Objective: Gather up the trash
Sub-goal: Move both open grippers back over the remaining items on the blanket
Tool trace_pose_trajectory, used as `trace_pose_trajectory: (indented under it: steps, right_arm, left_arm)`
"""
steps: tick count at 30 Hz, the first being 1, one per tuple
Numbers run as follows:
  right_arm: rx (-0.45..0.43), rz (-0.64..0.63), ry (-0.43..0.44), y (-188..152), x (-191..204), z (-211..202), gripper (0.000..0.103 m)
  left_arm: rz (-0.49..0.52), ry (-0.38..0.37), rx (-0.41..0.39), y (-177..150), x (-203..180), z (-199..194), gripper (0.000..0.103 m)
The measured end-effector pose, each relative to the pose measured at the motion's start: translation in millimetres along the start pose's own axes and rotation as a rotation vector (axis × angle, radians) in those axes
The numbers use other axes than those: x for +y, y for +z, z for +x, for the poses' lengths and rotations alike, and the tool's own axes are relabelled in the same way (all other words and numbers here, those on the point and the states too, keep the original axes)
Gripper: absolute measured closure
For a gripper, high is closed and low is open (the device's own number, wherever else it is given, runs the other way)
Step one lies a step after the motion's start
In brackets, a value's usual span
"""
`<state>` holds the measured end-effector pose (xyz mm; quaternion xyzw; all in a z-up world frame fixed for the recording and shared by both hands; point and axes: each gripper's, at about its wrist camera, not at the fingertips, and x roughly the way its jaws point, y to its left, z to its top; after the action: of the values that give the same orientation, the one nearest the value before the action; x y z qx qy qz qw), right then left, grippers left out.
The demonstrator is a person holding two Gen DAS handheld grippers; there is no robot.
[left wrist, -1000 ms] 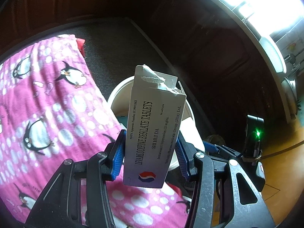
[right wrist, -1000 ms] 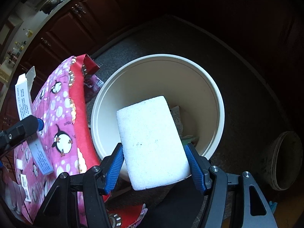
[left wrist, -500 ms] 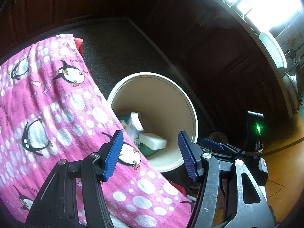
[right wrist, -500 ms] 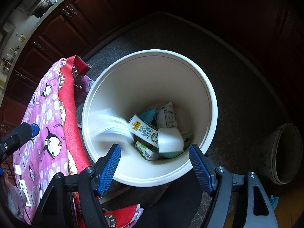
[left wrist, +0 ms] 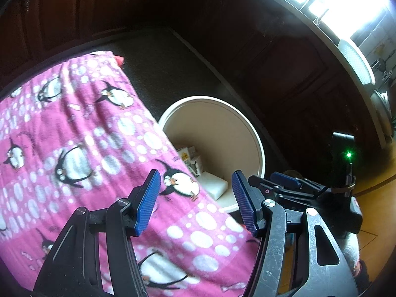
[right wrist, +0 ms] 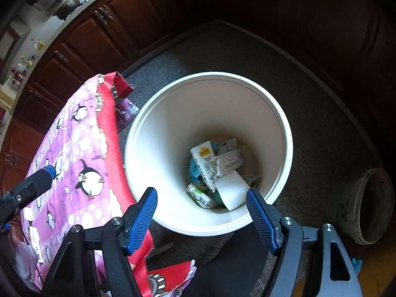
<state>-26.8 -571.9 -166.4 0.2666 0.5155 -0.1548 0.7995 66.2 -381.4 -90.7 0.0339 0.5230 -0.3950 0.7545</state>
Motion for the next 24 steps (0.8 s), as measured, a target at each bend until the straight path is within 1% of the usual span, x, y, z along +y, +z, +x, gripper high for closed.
trace_pose_trajectory:
  steps: [6, 11, 14, 19, 24]
  right_arm:
    - [-0.028, -0.056, 0.032, -1, 29, -16, 0.031]
    - [-0.055, -0.114, 0.066, -5, 62, -31, 0.031]
    - [-0.067, -0.150, 0.078, -7, 80, -34, 0.031]
    - [-0.063, -0.217, 0.114, -16, 117, -37, 0.030]
    - [-0.039, -0.298, 0.159, -30, 157, -36, 0.030]
  left_arm:
    - [-0.017, 0.041, -0.029, -14, 22, -26, 0.044]
    - [-0.039, 0.087, -0.054, -32, 42, -51, 0.044]
    - [-0.056, 0.116, -0.067, -44, 56, -66, 0.044]
    - [-0.107, 0.150, -0.076, -58, 78, -90, 0.044]
    - [-0.164, 0.180, -0.088, -74, 109, -122, 0.044]
